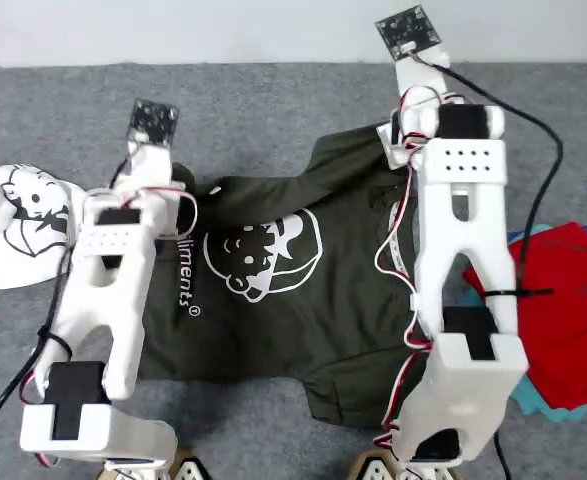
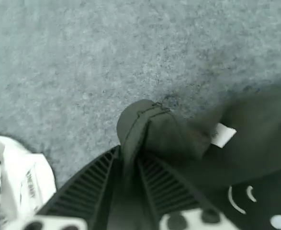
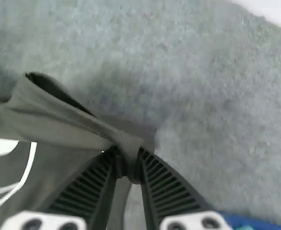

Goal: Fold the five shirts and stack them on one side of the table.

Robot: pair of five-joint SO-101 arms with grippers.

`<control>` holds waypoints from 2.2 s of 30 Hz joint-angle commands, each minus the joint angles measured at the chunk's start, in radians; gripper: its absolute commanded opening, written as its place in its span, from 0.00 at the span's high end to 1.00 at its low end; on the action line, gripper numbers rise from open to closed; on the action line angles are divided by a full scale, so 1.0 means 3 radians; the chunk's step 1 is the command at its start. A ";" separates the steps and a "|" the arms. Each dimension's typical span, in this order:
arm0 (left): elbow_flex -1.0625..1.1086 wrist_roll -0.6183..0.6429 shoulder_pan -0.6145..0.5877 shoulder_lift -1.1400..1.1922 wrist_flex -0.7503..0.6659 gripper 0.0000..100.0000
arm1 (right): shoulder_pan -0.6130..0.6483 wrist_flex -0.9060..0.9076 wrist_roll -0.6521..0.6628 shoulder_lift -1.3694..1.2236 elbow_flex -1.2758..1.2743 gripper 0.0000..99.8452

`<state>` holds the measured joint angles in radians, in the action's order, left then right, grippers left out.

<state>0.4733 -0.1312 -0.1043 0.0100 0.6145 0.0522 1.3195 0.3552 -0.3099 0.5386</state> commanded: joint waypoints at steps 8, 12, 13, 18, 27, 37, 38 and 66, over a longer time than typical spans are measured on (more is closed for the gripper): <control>-0.0662 0.0056 -0.0082 -0.0271 0.1713 0.99 | 0.0100 0.1424 0.0148 0.0657 0.0010 0.99; -0.0657 0.0051 -0.0215 -0.0281 0.1923 0.99 | 0.0064 0.1588 0.0184 0.0739 -0.0097 0.99; -0.0657 0.0005 -0.0256 -0.0281 0.2000 0.99 | 0.0064 0.1588 0.0184 0.0785 -0.0174 0.99; -0.0657 -0.0343 -0.0511 -0.0281 0.2399 0.99 | 0.0151 0.1573 0.0184 0.1317 -0.1054 0.99; -0.0616 -0.0465 -0.0522 -0.0281 0.2752 0.99 | 0.0069 0.1368 0.0404 0.2279 -0.2542 0.99; -0.0238 -0.0655 -0.0292 -0.0281 0.3222 0.99 | 0.0064 0.1220 0.0818 0.2780 -0.3309 0.99; -0.0238 -0.0701 -0.0297 -0.0281 0.3299 0.99 | 0.0064 0.1220 0.0854 0.2800 -0.3350 0.99; 0.0882 -0.1550 -0.0604 -0.0251 0.2511 0.89 | -0.0217 0.1348 0.1207 0.3168 -0.3892 0.96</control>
<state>0.7296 -0.5884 -0.2946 -0.0330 1.4093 -0.0031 1.7016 0.7127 0.6183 -0.6352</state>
